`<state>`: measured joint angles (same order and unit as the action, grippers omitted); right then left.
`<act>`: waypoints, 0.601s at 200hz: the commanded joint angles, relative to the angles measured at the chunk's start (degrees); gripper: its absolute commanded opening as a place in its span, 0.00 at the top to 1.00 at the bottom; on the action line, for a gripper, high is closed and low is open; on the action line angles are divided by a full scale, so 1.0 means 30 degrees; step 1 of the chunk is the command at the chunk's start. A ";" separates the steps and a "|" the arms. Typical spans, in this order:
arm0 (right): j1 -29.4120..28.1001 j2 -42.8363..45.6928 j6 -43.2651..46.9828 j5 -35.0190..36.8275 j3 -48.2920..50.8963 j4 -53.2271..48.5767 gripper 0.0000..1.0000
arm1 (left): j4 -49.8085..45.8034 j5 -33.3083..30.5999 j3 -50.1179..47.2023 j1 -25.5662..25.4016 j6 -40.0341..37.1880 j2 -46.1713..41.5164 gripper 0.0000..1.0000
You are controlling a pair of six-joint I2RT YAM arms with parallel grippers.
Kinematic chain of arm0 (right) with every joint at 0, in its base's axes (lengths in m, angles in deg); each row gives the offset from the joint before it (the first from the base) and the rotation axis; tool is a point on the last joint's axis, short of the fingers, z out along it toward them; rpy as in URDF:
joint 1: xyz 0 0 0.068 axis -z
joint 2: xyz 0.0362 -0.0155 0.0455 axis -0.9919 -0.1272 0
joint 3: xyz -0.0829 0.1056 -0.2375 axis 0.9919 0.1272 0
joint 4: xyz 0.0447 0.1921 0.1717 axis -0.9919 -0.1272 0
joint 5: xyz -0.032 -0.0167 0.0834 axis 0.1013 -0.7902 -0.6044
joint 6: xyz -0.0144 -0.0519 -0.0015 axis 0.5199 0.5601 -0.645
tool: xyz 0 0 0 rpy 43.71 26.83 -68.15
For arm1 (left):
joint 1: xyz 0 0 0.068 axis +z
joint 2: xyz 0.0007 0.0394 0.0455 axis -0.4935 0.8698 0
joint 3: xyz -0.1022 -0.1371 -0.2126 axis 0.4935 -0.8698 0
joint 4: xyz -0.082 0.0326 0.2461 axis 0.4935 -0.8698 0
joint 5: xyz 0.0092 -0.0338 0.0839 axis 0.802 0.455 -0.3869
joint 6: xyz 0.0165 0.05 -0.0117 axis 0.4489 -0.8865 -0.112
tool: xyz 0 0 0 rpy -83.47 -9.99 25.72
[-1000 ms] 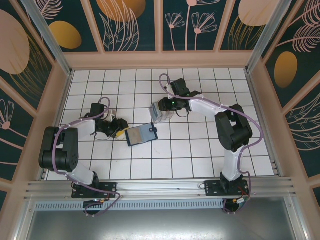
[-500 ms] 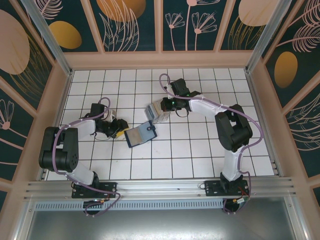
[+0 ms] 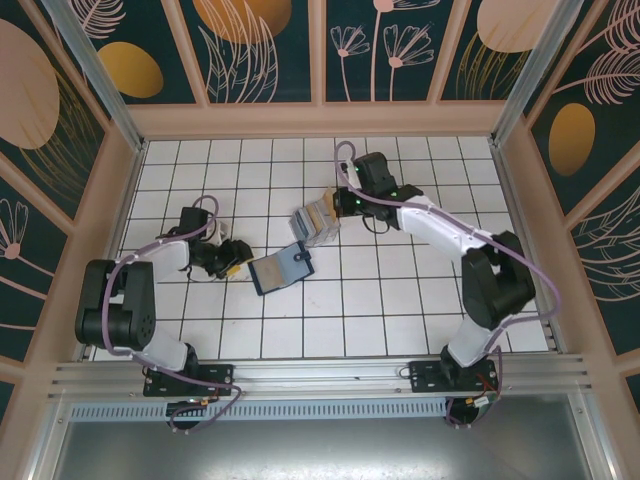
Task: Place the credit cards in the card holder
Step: Pick up the credit card from the storage box, then insert the credit card into the card slot.
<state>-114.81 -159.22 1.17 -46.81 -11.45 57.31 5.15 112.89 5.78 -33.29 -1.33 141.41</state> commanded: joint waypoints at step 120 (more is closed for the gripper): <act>-0.4327 -0.2261 -0.3034 -0.6897 0.4109 0.6551 1.00 | 0.0410 0.0982 -0.1044 0.0073 -0.0227 0.0365 0.64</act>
<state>-128.25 -165.31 -6.43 -63.07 0.46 72.52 5.21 112.52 4.06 -33.29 -1.64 141.45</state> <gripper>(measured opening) 0.049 0.362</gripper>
